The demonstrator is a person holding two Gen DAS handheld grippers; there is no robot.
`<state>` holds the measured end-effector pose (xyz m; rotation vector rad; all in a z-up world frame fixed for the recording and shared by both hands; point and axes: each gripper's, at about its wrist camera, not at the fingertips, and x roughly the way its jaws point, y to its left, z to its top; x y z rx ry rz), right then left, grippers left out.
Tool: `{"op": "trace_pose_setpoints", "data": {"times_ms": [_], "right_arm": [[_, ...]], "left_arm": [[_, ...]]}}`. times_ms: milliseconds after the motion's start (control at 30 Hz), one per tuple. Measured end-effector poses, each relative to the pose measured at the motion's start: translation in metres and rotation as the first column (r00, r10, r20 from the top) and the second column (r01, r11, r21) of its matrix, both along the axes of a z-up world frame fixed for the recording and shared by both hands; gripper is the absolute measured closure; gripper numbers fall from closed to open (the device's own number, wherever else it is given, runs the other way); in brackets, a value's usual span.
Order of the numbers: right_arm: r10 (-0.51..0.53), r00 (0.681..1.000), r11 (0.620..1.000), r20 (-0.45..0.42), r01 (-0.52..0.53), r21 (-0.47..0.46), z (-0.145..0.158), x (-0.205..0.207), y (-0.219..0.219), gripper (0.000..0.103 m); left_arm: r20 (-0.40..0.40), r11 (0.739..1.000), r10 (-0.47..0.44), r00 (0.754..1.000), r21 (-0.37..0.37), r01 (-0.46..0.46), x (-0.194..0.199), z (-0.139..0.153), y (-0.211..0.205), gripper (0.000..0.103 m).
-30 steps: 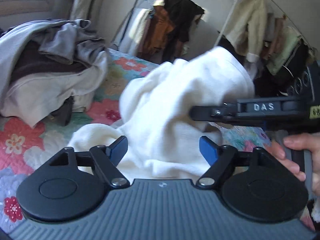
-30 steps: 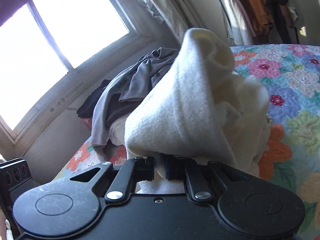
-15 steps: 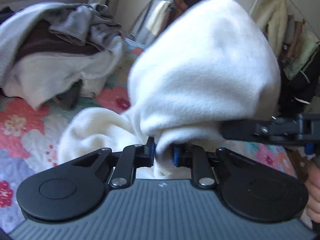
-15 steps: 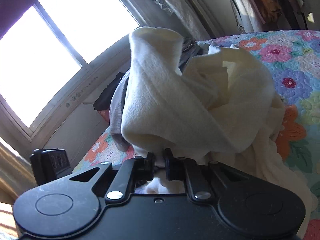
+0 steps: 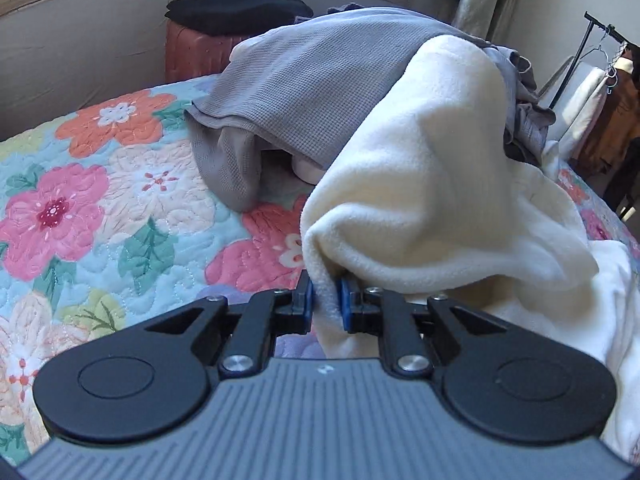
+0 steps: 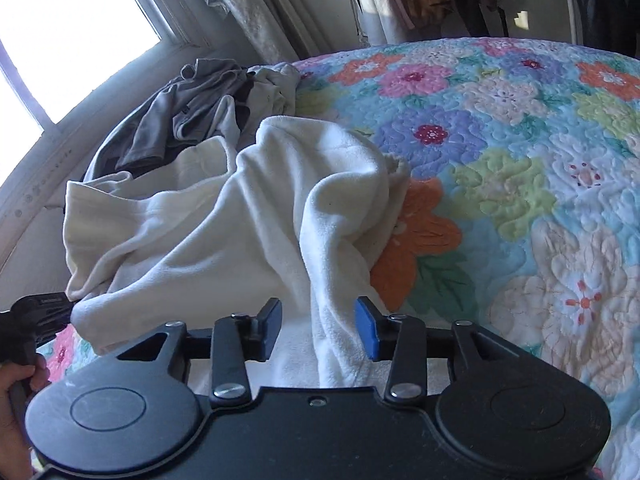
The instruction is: Fold clothes
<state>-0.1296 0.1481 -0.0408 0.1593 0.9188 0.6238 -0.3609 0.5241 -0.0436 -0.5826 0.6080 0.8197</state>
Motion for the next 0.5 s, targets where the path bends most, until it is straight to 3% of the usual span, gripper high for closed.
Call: {"op": "trace_pose_setpoints", "data": {"times_ms": [100, 200, 233, 267, 300, 367, 400, 433, 500], "right_arm": [[-0.001, 1.000, 1.000, -0.029, 0.001, -0.021, -0.013, 0.016, 0.008, 0.045], [-0.028, 0.999, 1.000, -0.047, 0.028, -0.005, -0.022, 0.027, 0.012, 0.048], [-0.023, 0.998, 0.999, -0.052, 0.024, 0.023, -0.025, 0.032, 0.014, 0.056], [-0.017, 0.998, 0.999, -0.057, 0.020, 0.047, -0.027, 0.035, 0.015, 0.085], [-0.010, 0.998, 0.998, -0.060, 0.013, 0.057, -0.026, 0.036, 0.019, 0.094], [-0.007, 1.000, 0.999, -0.019, 0.008, 0.043, -0.017, 0.031, 0.026, 0.095], [0.001, 1.000, 0.999, 0.009, -0.002, 0.038, -0.010, 0.027, 0.029, 0.095], [0.007, 1.000, 0.999, 0.027, -0.008, 0.048, -0.004, 0.023, 0.031, 0.095], [0.026, 0.999, 0.991, 0.025, -0.029, 0.127, 0.008, 0.014, 0.030, 0.096]], "left_arm": [[-0.015, 0.999, -0.028, 1.000, 0.021, 0.028, 0.004, -0.002, -0.004, 0.089], [-0.013, 0.998, -0.056, 0.998, -0.034, 0.056, 0.002, -0.004, 0.000, 0.088], [0.001, 0.997, -0.062, 0.998, -0.052, 0.062, -0.001, -0.003, 0.000, 0.087], [0.017, 0.995, -0.071, 0.997, -0.071, 0.072, -0.004, -0.002, 0.001, 0.086], [0.031, 0.992, -0.081, 0.996, -0.092, 0.084, -0.007, 0.000, 0.001, 0.084], [0.071, 0.984, -0.097, 0.993, -0.143, 0.106, -0.016, 0.008, 0.001, 0.084], [0.095, 0.985, -0.101, 0.990, -0.130, 0.113, -0.023, 0.017, -0.003, 0.079], [0.110, 0.989, -0.106, 0.988, -0.096, 0.117, -0.029, 0.026, -0.008, 0.064], [0.107, 0.989, -0.136, 0.985, -0.037, 0.140, -0.036, 0.042, -0.019, 0.045]]}}
